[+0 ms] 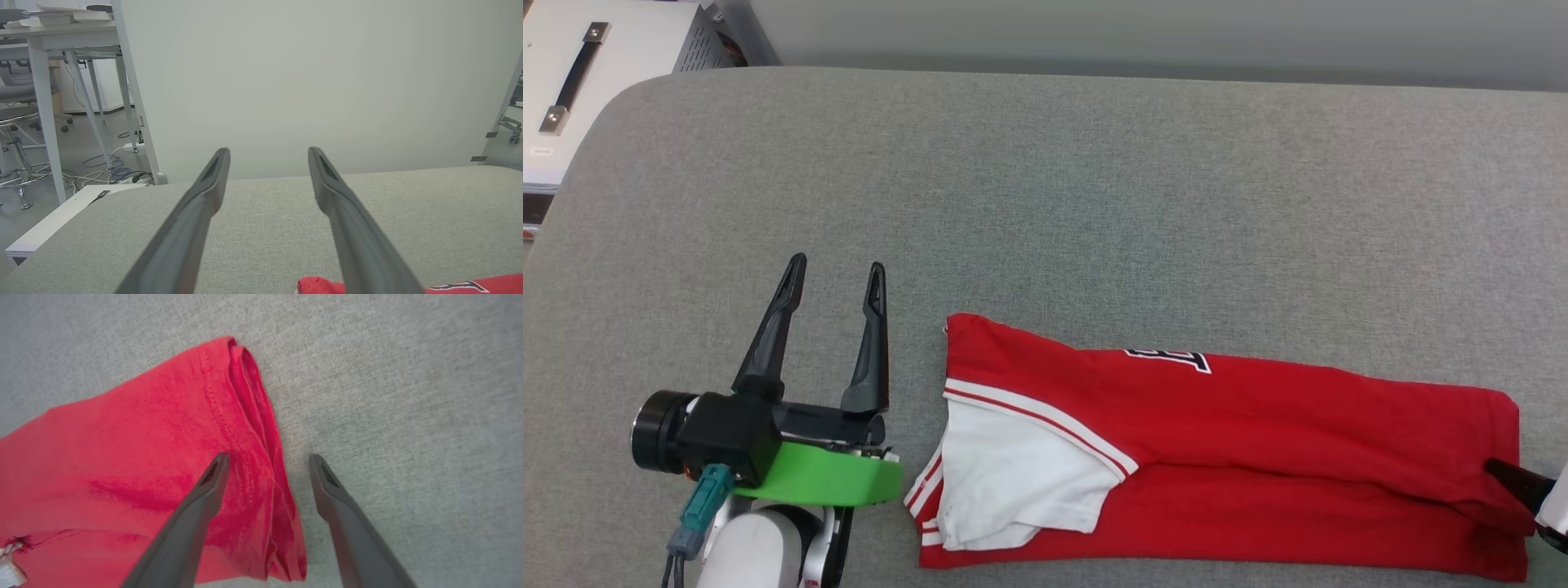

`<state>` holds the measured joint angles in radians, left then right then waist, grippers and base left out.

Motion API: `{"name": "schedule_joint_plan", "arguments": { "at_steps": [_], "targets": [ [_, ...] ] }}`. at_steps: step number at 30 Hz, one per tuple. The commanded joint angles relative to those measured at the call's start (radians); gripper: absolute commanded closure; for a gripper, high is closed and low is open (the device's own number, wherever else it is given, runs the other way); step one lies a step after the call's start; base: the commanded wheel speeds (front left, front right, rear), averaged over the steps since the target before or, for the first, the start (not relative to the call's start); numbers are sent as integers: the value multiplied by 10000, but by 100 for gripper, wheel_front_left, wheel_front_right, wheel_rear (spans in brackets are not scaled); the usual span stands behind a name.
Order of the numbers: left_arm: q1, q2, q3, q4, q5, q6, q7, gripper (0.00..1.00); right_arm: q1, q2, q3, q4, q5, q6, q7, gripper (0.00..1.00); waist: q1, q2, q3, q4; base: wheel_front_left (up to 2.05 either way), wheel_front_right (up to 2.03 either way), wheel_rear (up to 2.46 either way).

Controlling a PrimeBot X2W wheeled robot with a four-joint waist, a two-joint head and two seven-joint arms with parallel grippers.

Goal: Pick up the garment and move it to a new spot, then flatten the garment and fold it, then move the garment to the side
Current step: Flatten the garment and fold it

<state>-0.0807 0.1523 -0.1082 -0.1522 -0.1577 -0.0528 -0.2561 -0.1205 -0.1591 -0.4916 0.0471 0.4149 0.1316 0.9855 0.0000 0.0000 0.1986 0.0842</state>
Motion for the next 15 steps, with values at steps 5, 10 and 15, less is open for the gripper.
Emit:
{"name": "schedule_joint_plan", "arguments": {
  "at_steps": [5,10,15],
  "targets": [
    [117,-402,303,265,254,-485,-56,0,-148,34,-31,502,-7,-9,0,0,0,0,170,136,0,0,0],
    [19,-578,385,377,357,-664,-56,0,-133,41,263,940,321,-9,10,0,0,0,294,186,0,0,0],
    [-56,-664,446,471,422,-738,-56,0,-56,106,871,1277,704,-9,-9,0,0,0,353,192,0,0,0]
  ]
}}
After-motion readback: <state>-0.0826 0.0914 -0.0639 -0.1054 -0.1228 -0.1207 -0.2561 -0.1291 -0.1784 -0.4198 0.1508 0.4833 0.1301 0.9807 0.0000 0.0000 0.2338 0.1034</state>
